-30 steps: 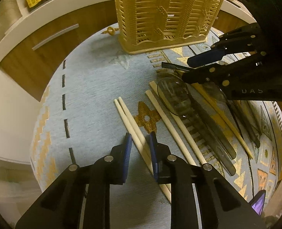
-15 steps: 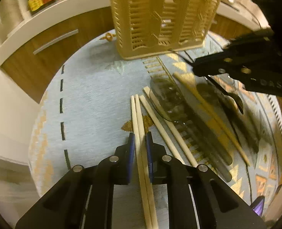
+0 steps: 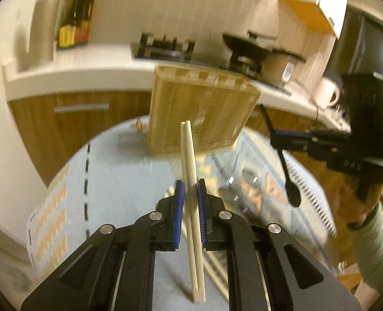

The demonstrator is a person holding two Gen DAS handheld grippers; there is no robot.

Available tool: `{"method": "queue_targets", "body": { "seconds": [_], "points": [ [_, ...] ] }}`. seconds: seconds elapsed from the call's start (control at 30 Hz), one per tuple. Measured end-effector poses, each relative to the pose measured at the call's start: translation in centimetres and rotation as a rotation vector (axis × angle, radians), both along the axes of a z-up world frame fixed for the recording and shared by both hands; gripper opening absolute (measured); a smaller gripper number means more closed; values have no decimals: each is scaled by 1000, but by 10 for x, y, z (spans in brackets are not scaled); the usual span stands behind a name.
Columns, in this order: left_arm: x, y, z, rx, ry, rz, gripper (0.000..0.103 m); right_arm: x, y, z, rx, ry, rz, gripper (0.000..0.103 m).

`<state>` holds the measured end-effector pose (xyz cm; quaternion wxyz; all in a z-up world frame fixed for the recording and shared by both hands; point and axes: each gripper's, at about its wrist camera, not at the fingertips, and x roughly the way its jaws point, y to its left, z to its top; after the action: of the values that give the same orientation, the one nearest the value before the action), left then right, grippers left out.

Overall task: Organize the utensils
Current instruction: 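Lift the chopsticks with the left gripper and drop them into the beige caddy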

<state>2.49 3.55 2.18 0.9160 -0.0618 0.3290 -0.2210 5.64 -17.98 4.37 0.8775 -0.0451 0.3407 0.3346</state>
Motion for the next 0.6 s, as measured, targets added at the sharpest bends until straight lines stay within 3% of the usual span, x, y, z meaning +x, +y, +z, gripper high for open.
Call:
{"method": "queue_targets", "body": {
  "seconds": [0.4,0.6],
  "points": [
    [-11,-10,46,-88,-197,14,2,-14,-9,32,74,-92,-60,5],
    [-2,-19,92,-75,-347,31,2,-2,-17,59,102,-169,-133,5]
  ]
}}
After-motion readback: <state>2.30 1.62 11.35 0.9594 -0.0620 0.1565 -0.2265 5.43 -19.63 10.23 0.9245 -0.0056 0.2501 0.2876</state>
